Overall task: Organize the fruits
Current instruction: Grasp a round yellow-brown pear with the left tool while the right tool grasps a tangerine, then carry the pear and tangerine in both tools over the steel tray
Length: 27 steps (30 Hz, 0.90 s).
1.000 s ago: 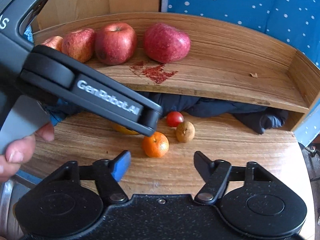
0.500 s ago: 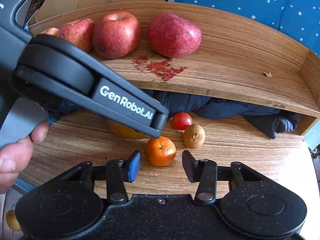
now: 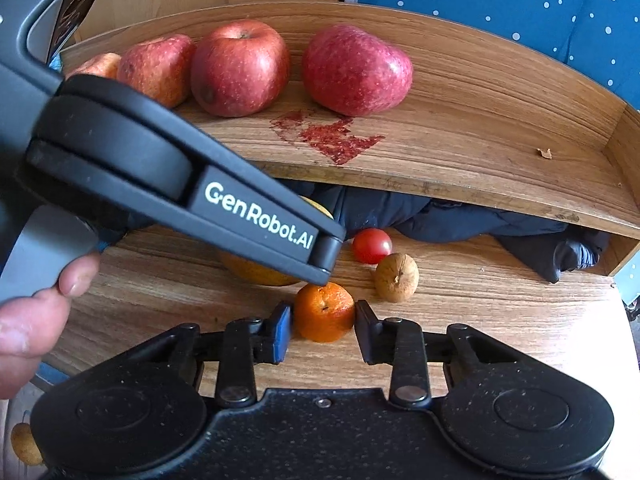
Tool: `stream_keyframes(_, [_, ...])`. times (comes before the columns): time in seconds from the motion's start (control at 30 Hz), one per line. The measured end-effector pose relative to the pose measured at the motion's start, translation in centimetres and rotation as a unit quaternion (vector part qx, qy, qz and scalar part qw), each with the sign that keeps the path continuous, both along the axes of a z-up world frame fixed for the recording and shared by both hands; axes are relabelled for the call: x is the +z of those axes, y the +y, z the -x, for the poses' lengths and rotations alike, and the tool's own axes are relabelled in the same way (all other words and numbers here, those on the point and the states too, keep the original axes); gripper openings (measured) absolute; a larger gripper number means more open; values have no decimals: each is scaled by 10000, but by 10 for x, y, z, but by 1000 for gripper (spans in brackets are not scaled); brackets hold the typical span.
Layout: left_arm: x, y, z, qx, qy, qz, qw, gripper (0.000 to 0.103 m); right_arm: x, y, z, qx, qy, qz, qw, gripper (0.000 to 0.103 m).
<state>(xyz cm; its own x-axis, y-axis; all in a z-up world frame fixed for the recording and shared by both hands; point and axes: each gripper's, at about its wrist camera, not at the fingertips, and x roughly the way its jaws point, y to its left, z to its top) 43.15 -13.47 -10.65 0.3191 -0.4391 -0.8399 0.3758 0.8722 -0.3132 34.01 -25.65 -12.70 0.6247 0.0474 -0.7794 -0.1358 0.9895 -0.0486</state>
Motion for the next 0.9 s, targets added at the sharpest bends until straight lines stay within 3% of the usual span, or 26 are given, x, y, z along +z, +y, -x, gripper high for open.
stream_keyframes(0.27, [2,11,9,51,6,-34,10000,64,3,1,1,9,-30,-22,10000,35])
stream_keyframes(0.9, [19,41,55,369,-110,-159,9991,64,26,18,51,468,-381,-65,9982,35])
